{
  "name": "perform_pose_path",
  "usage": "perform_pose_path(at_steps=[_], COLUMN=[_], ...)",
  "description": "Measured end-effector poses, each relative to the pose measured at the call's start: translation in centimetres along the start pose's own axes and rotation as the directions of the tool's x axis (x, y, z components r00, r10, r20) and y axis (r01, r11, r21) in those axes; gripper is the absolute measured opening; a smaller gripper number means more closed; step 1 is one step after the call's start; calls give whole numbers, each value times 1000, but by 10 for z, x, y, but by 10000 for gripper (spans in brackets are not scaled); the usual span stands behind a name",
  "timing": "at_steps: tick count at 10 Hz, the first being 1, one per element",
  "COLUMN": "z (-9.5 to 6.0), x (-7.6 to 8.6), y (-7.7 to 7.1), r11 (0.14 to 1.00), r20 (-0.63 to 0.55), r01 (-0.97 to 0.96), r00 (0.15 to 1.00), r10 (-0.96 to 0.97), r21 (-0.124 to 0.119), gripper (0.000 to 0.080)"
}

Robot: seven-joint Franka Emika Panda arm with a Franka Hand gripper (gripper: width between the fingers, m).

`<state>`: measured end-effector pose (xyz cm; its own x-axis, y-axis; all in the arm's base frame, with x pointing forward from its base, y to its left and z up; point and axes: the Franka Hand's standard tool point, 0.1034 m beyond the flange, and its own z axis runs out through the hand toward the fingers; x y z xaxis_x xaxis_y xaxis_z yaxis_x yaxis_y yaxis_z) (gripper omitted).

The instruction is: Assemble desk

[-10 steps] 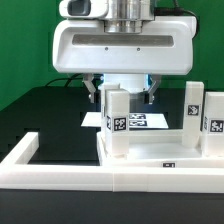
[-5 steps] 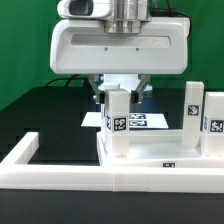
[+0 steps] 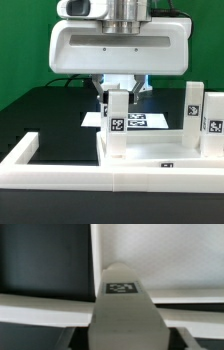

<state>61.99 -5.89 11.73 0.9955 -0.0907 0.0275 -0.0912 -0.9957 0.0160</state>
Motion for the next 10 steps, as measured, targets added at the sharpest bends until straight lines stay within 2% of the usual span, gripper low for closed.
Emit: perform_pose_path(at_steps=[4, 6, 8, 10], z=[1, 1, 1, 2], x=[0, 0, 0, 1], y=[2, 2, 3, 3], r11=[916, 812, 656, 533], r20=[0, 3, 18, 20], r01=[-401, -583, -754, -846], r00=[916, 812, 657, 533], r10=[401, 583, 754, 846], r21=[2, 8, 22, 19], gripper=[286, 287, 287, 287])
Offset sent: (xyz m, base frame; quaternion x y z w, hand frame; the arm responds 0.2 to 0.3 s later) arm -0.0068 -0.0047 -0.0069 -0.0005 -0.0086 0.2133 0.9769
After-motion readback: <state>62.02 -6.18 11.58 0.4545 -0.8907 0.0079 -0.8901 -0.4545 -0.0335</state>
